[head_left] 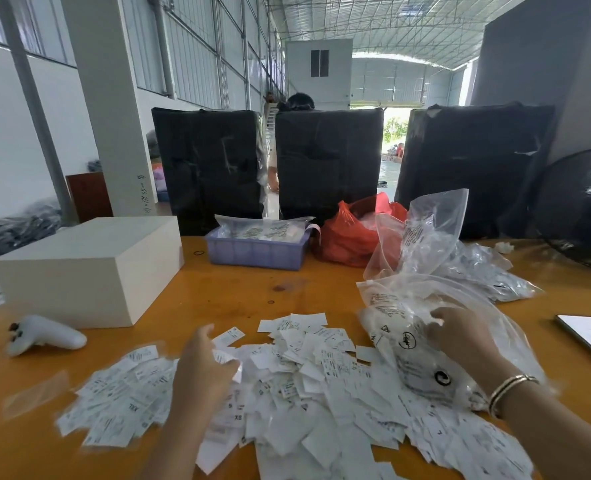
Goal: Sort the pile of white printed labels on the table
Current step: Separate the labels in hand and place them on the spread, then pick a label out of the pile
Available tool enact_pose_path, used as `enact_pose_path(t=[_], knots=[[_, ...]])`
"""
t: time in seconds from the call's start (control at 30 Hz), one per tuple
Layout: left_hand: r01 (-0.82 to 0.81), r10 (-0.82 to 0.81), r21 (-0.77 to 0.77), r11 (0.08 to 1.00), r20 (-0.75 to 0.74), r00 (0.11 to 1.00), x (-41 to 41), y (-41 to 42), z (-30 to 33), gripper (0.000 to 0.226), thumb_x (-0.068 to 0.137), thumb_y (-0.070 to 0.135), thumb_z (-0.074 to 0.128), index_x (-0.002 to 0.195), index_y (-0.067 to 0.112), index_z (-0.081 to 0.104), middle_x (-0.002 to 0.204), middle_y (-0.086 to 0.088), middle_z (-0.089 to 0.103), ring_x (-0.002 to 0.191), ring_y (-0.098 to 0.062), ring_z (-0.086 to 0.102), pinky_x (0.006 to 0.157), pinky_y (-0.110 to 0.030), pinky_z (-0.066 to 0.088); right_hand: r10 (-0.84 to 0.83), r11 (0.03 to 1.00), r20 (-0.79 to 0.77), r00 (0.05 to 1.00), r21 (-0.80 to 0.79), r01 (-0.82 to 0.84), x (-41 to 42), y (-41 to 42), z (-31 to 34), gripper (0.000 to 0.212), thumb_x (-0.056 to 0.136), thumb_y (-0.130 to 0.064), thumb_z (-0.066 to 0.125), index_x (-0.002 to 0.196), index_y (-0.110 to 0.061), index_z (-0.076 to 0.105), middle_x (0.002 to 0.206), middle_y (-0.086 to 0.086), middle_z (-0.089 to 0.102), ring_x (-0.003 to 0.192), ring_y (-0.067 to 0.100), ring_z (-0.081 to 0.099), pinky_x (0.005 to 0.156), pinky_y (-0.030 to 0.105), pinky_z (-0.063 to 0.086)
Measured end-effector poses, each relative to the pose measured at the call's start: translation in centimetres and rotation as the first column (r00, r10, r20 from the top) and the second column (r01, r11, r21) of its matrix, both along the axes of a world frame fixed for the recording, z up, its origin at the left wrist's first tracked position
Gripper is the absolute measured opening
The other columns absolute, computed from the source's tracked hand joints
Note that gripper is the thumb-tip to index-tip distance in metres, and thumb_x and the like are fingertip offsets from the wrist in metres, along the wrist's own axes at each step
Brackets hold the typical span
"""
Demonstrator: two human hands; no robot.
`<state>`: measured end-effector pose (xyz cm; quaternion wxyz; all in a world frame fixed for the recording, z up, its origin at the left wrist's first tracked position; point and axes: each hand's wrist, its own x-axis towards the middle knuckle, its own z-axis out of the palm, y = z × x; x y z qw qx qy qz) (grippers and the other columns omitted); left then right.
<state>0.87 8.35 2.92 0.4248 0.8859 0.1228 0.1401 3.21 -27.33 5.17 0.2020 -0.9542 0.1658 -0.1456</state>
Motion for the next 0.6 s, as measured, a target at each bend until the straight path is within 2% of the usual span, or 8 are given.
enact_pose_path(t=[0.03,0.07,0.13,0.23,0.33,0.43,0.53,0.6], knots=[[-0.041,0.045,0.132,0.990,-0.033,0.998,0.0,0.0,0.0,0.074,0.081,0.021,0.075,0.143,0.021,0.034,0.138,-0.007,0.046,0.118,-0.027,0.051,0.089,-0.041,0.049,0.005,0.998,-0.113,0.994,-0.057,-0.011,0.0,-0.1,-0.2,0.014,0.090,-0.024,0.056,0.091,-0.014,0.065,0.102,0.010,0.063,0.102,0.027,0.060,0.079,0.029,0.044],[-0.084,0.101,0.274,0.958,-0.050,0.994,-0.1,-0.1,0.1,0.073,0.081,0.029,0.074,0.142,0.023,0.035,0.140,-0.006,0.043,0.123,-0.026,0.047,0.094,-0.043,0.046,0.001,0.996,-0.175,0.985,-0.088,-0.016,-0.1,0.1,-0.4,0.020,0.091,-0.029,0.055,0.075,-0.017,0.059,0.088,0.008,0.060,0.094,0.027,0.061,0.074,0.029,0.045],[-0.144,0.164,0.442,0.885,-0.007,0.986,-0.3,-0.5,0.2,0.068,0.082,0.041,0.070,0.141,0.028,0.037,0.146,-0.005,0.034,0.131,-0.025,0.036,0.101,-0.045,0.040,-0.006,0.995,-0.173,0.985,-0.097,-0.011,-0.1,0.2,-0.7,0.030,0.090,-0.030,0.056,0.064,-0.019,0.051,0.073,0.001,0.054,0.077,0.023,0.058,0.065,0.028,0.042],[-0.144,0.082,0.472,0.870,0.149,0.985,-0.6,-1.6,-0.3,0.055,0.086,0.040,0.064,0.136,0.031,0.045,0.150,-0.003,0.030,0.136,-0.025,0.029,0.106,-0.044,0.033,-0.025,0.995,-0.026,0.999,-0.100,0.022,-0.8,0.6,-0.4,0.015,0.086,-0.028,0.061,0.076,-0.018,0.066,0.075,-0.001,0.059,0.074,0.020,0.056,0.066,0.029,0.043],[-0.067,-0.056,0.484,0.872,0.236,0.970,-0.9,-3.0,-0.6,0.043,0.087,0.036,0.063,0.129,0.030,0.054,0.145,0.001,0.039,0.133,-0.021,0.033,0.104,-0.041,0.032,-0.051,0.997,0.125,0.991,-0.054,0.058,-1.5,0.8,-0.5,0.014,0.084,-0.024,0.064,0.071,-0.021,0.063,0.075,-0.003,0.060,0.074,0.020,0.055,0.074,0.035,0.047],[0.036,-0.195,0.505,0.862,0.266,0.944,-1.1,-4.0,-0.8,0.034,0.088,0.035,0.061,0.122,0.031,0.059,0.139,0.006,0.045,0.131,-0.018,0.036,0.103,-0.037,0.031,-0.059,0.996,0.148,0.987,-0.058,0.069,-1.6,0.7,-0.7,0.019,0.088,-0.022,0.060,0.070,-0.019,0.059,0.074,-0.001,0.058,0.072,0.021,0.054,0.076,0.039,0.047],[0.115,-0.307,0.517,0.848,0.303,0.902,-1.4,-4.5,-1.1,0.027,0.089,0.030,0.061,0.116,0.031,0.062,0.130,0.011,0.053,0.129,-0.015,0.038,0.100,-0.033,0.029,-0.038,0.995,0.207,0.978,-0.087,0.057,-1.6,0.6,-0.7,0.019,0.090,-0.021,0.057,0.072,-0.019,0.063,0.074,0.000,0.061,0.069,0.021,0.056,0.071,0.039,0.049],[0.131,-0.341,0.528,0.839,0.321,0.884,-1.6,-4.7,-1.1,0.024,0.089,0.028,0.062,0.113,0.030,0.064,0.124,0.014,0.057,0.127,-0.014,0.041,0.097,-0.031,0.028,-0.022,0.988,0.239,0.971,-0.142,0.057,-1.6,0.3,-0.7,0.020,0.088,-0.018,0.059,0.070,-0.017,0.067,0.069,0.000,0.062,0.062,0.020,0.056,0.060,0.034,0.049]])
